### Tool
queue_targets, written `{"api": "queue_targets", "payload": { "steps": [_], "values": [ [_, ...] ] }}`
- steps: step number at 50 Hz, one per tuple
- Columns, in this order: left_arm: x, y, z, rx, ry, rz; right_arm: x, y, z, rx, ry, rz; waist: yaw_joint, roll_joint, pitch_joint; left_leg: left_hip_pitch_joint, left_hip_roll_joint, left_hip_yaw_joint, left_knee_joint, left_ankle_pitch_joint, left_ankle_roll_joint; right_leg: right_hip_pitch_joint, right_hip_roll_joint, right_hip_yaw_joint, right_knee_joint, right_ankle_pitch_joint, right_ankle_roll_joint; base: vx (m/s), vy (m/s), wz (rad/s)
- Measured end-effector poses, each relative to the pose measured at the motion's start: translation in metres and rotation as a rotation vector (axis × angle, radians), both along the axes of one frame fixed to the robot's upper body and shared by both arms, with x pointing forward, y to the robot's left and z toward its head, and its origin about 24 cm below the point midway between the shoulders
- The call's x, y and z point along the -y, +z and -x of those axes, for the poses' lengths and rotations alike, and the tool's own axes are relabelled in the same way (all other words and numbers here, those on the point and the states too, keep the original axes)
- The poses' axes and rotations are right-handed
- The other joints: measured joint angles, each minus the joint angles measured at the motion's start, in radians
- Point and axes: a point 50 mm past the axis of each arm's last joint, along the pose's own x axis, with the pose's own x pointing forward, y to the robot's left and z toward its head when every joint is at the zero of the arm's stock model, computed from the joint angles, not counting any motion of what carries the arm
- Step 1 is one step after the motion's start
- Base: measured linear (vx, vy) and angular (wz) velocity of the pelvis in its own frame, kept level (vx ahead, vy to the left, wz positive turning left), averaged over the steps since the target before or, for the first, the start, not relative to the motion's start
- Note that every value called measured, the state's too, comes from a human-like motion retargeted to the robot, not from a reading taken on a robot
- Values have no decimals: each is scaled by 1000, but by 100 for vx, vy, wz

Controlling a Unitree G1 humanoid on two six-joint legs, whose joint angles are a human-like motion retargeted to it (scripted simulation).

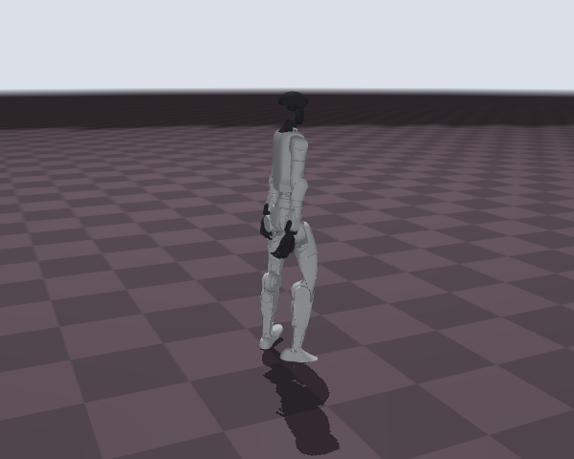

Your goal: In place motions

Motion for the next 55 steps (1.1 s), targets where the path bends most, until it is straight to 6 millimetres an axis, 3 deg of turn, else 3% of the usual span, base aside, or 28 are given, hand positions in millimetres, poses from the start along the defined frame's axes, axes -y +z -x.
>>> {"api": "queue_targets", "payload": {
  "steps": [3,8,10,12,15,17,21,25,28,32,35,37,40,43,47,50,52,55],
  "values": [
    [-4,-1,-13,46,-25,21,-1,3,17,-40,-76,5,-20,-3,4,11,-10,-21,4,-5,5,41,-8,-45,-57,-12,-26,-1,0,32],
    [-3,-2,-25,103,-80,37,-7,9,45,-123,-331,7,10,-12,-27,7,-34,-55,11,-10,9,75,-35,-84,-136,26,-2,8,-2,34],
    [0,-3,-24,101,-73,26,-9,9,46,-125,-424,24,29,-8,-29,6,-29,-60,16,-14,7,81,-37,-91,-155,42,0,-1,-3,8],
    [3,-2,-14,80,-57,24,-6,8,35,-98,-439,54,29,-6,-25,11,-27,-65,20,-17,5,91,-32,-100,-165,44,-6,-1,-7,9],
    [2,4,22,-31,-58,51,-2,4,-2,-54,-286,94,33,2,-27,21,-17,-59,25,-19,-2,91,-25,-95,-157,42,-11,1,-4,-11],
    [-1,14,55,-155,-64,86,-11,0,-44,6,-87,42,41,6,-22,31,-8,-42,26,-18,-8,87,-18,-80,-151,43,-16,-3,-9,-38],
    [-3,41,124,-367,-53,140,-60,4,-135,167,288,-254,44,19,-17,53,10,4,21,-16,-23,78,2,-56,-154,50,-23,0,-7,-38],
    [3,72,180,-561,10,156,-112,28,-212,389,513,-512,57,31,-10,78,24,22,14,-13,-38,80,24,-33,-168,64,-30,5,-1,-36],
    [8,92,205,-671,110,142,-136,49,-249,569,618,-583,72,28,-11,92,29,29,10,-8,-43,89,33,-30,-174,65,-35,2,-4,-2],
    [11,95,206,-723,264,86,-143,61,-265,696,706,-559,74,14,-25,90,36,22,12,2,-46,99,35,-41,-176,55,-39,3,-10,30],
    [14,75,179,-664,370,24,-131,50,-252,686,730,-509,69,5,-36,82,36,3,13,9,-44,115,32,-64,-179,43,-40,3,-8,56],
    [13,54,145,-572,449,-5,-115,35,-229,618,699,-463,55,-2,-41,72,30,-23,13,14,-40,130,28,-91,-185,34,-41,0,-6,74],
    [12,24,74,-378,508,-11,-81,8,-170,428,552,-371,50,-15,-49,55,17,-77,14,22,-31,159,24,-141,-199,19,-44,-2,-3,85],
    [17,8,-9,-146,423,84,-47,-7,-87,146,303,-273,55,-28,-50,40,5,-130,17,31,-22,192,18,-194,-211,7,-45,-4,-3,81],
    [39,16,-118,182,87,273,-19,7,27,-234,-98,-144,66,-35,-60,19,-3,-166,22,37,-15,210,15,-234,-222,-3,-42,0,-1,42],
    [53,32,-190,447,-234,296,-12,27,92,-375,-386,-30,76,-33,-74,5,-4,-162,22,38,-15,202,12,-244,-225,-3,-38,0,0,0],
    [55,46,-231,635,-408,237,-10,36,119,-385,-509,39,75,-28,-79,2,-3,-154,21,40,-15,196,12,-244,-227,-1,-36,3,0,-20],
    [48,69,-280,882,-569,76,-5,46,142,-376,-588,113,68,-17,-76,4,-1,-140,18,42,-17,190,16,-235,-228,2,-38,0,0,-25]
  ]
}}
